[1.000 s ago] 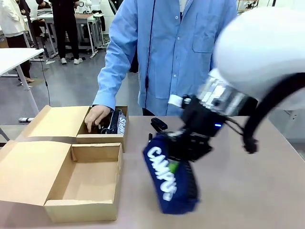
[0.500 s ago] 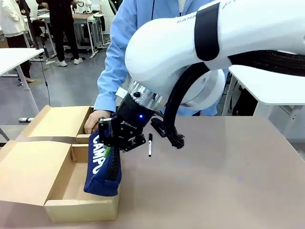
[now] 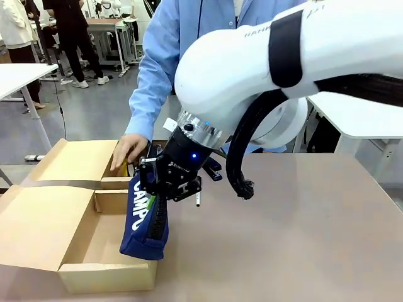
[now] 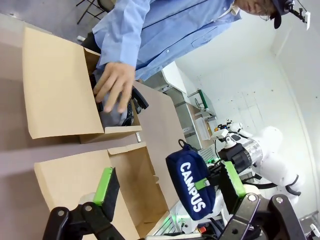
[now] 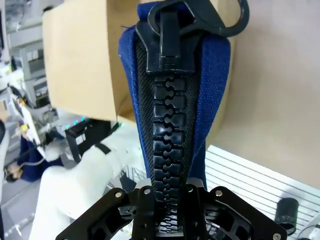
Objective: Place items inside the box.
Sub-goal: Pick up a Pencil pouch or Stapler and place it inside the Mailer Box closest to the robot.
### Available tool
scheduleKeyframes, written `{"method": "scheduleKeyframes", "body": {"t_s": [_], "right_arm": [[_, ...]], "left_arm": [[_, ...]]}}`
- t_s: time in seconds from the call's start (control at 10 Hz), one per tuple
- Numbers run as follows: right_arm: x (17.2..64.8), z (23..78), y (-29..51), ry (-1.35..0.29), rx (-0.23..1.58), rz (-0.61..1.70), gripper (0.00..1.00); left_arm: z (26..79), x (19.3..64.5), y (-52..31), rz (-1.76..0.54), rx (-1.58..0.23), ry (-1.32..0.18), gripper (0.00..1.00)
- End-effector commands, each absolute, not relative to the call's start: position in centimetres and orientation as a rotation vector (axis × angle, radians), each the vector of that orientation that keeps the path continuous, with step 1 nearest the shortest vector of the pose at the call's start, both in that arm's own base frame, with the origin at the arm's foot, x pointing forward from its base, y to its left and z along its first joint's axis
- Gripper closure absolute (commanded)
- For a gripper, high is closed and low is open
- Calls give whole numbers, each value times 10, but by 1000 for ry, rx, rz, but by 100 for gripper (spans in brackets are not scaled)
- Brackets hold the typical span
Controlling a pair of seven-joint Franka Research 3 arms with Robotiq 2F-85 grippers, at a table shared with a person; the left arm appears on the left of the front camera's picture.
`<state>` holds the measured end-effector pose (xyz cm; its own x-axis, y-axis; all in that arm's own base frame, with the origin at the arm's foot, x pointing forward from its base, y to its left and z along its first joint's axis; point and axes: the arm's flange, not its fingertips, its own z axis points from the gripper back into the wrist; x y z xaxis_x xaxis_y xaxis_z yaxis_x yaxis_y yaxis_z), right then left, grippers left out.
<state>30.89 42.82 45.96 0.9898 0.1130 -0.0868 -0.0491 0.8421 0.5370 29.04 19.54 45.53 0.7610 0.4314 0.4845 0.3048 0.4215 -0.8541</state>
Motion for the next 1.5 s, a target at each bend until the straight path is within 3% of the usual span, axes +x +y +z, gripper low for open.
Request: {"method": "scheduleKeyframes", "body": {"t_s": [0.0,1.0,1.4], "right_arm": [[322,458,477,54,504,-63,92],[355,419,568,61,317,-165,92],[342,403,596,201,290,-33,92]], "left_arm": [[456,290,195,76,-1176,-775,0],[456,290,195,76,-1176,-775,0],[456,290,195,76,-1176,-775,0]]}}
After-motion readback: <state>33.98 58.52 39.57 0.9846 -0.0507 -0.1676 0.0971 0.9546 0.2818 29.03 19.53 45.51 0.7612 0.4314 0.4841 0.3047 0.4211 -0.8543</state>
